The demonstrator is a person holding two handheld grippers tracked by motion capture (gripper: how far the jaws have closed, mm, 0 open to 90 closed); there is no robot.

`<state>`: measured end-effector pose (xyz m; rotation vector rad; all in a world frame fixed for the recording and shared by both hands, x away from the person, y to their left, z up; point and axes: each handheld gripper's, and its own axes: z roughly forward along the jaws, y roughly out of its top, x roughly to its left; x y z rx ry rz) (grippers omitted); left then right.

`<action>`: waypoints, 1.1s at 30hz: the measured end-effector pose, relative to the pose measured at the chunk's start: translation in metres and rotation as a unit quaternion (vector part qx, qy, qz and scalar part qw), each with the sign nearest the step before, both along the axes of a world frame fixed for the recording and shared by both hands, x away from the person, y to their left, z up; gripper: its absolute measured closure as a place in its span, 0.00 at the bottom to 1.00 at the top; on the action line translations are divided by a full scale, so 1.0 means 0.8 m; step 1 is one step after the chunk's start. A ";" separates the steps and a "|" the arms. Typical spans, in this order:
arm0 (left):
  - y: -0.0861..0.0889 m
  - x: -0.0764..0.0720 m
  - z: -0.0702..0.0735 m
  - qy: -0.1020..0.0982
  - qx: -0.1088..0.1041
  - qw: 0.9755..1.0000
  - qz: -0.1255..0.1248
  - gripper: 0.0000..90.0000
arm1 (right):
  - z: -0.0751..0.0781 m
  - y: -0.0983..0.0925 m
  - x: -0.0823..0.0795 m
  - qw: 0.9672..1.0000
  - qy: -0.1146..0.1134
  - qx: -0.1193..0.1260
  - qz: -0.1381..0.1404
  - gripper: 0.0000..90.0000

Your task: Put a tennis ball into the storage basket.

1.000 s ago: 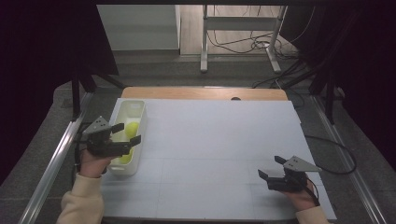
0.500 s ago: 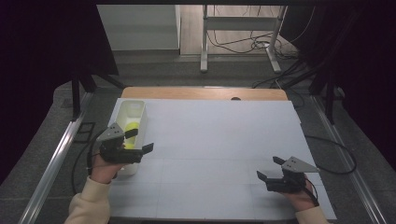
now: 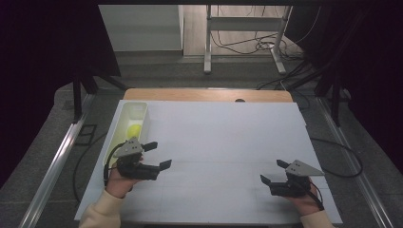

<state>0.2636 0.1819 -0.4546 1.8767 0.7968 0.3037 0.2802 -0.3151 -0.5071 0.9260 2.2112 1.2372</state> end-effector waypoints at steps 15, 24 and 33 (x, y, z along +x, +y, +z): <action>-0.017 -0.032 -0.041 0.010 0.017 1.000 -0.019 0.15 | 0.001 0.002 -0.002 1.000 0.005 0.011 0.008 0.15; -0.013 -0.035 -0.073 0.023 0.033 0.999 -0.012 0.15 | -0.001 0.006 -0.003 1.000 0.009 0.012 0.017 0.15; -0.011 -0.031 -0.086 0.032 0.039 0.999 -0.003 0.16 | -0.003 0.010 -0.005 0.999 0.019 0.018 0.034 0.15</action>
